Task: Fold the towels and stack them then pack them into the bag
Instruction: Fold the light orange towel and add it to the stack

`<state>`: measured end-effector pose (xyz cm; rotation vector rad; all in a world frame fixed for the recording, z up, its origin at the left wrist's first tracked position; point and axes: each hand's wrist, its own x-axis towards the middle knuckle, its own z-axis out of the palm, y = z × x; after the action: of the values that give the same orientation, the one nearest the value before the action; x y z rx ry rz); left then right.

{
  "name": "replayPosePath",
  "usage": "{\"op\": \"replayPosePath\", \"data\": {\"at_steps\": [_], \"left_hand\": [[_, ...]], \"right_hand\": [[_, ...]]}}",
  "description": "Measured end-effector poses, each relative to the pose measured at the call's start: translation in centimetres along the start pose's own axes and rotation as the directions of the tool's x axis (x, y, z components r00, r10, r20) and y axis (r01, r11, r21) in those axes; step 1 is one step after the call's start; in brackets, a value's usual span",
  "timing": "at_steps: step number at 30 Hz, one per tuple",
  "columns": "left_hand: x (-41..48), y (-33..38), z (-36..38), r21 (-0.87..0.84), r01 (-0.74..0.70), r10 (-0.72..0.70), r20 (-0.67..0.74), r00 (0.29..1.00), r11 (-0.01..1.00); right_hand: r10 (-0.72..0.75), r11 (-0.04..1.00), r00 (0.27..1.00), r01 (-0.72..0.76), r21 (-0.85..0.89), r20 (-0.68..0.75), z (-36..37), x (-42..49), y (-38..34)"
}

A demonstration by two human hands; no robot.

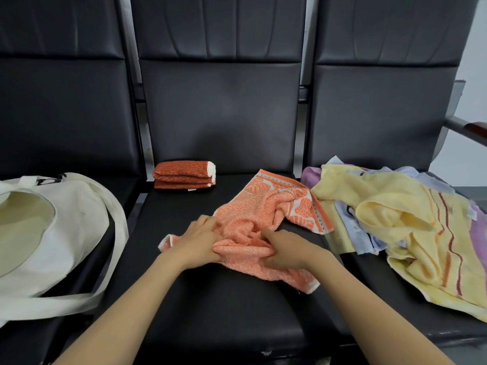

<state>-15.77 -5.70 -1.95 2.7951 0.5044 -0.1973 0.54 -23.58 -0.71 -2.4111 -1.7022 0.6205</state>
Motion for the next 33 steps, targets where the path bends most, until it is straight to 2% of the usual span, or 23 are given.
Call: {"op": "replayPosePath", "data": {"at_steps": [2, 3, 5, 8, 13, 17, 19, 22, 23, 24, 25, 26, 27, 28, 29, 31, 33], "left_hand": [[0.1, 0.3, 0.2, -0.004, -0.103, 0.103, -0.015, 0.995, 0.995], [0.0, 0.6, 0.0, -0.045, -0.098, 0.097, -0.005, 0.995, 0.994], [0.0, 1.1, 0.1, -0.147, -0.042, 0.043, 0.0, 0.999, 0.988], [0.1, 1.5, 0.5, -0.157, 0.03, -0.026, 0.024, 0.999, 0.987], [0.1, 1.9, 0.6, -0.074, 0.087, -0.083, 0.054, 0.995, 0.993], [0.2, 2.5, 0.3, -0.026, 0.235, -0.229, 0.143, 0.963, 0.972], [0.3, 3.0, 0.2, 0.053, 0.246, -0.248, 0.048, 0.967, 0.968], [0.6, 2.6, 0.6, 0.151, 0.154, -0.136, -0.122, 0.983, 0.976], [0.7, 2.3, 0.9, 0.124, 0.093, -0.076, -0.134, 0.988, 0.988], [0.7, 1.9, 1.2, 0.06, 0.038, -0.03, -0.133, 0.991, 0.997], [0.7, 1.6, 1.4, -0.023, 0.001, -0.003, -0.116, 0.993, 1.0], [0.6, 1.5, 1.6, -0.083, -0.03, 0.022, -0.104, 0.994, 0.996], [0.6, 1.4, 1.6, -0.097, -0.056, 0.048, -0.088, 0.995, 0.994], [0.7, 1.4, 1.7, -0.071, -0.071, 0.066, -0.068, 0.996, 0.995], [0.7, 1.4, 1.8, -0.042, -0.072, 0.07, -0.051, 0.996, 0.996], [0.8, 1.4, 1.9, -0.003, -0.077, 0.077, -0.057, 0.995, 0.997], [0.9, 1.3, 2.3, 0.022, -0.118, 0.12, -0.114, 0.986, 0.993]], "right_hand": [[0.061, 0.996, 0.997, -0.063, 0.064, 0.041, -0.3, -0.2, 0.2], [0.091, 0.992, 0.993, -0.097, 0.084, 0.068, -0.3, -0.2, 0.5], [0.133, 0.991, 0.986, -0.136, 0.021, 0.098, -0.1, -0.1, 0.8], [0.139, 0.987, 0.99, -0.136, -0.087, 0.021, -0.3, -0.2, 1.2], [0.122, 0.988, 0.992, -0.124, -0.088, -0.028, -0.7, -0.5, 1.8], [0.119, 0.993, 0.99, -0.119, 0.011, -0.08, -0.3, -0.1, 2.3], [0.112, 0.993, 0.991, -0.108, 0.055, -0.076, 0.3, 0.2, 2.3], [0.079, 0.987, 0.996, -0.085, 0.139, 0.047, 0.1, 0.6, 2.2], [0.065, 0.97, 0.992, -0.089, 0.226, 0.112, -0.5, 0.6, 2.2], [0.063, 0.929, 0.991, -0.101, 0.355, 0.117, -1.3, 0.8, 2.2], [0.102, 0.853, 0.994, -0.1, 0.513, 0.026, -1.9, 1.1, 2.2], [0.219, 0.772, 0.969, -0.102, 0.627, -0.111, -2.3, 1.7, 2.6], [0.346, 0.747, 0.903, -0.102, 0.657, -0.254, -2.4, 2.5, 3.1], [0.418, 0.794, 0.838, -0.15, 0.59, -0.35, -2.3, 3.5, 3.6], [0.433, 0.847, 0.825, -0.236, 0.477, -0.362, -1.9, 4.7, 4.0], [0.439, 0.894, 0.871, -0.398, 0.209, -0.219, -1.3, 7.0, 4.0], [0.454, 0.891, 0.883, -0.454, 0.033, -0.122, -1.5, 9.0, 3.1]]}}
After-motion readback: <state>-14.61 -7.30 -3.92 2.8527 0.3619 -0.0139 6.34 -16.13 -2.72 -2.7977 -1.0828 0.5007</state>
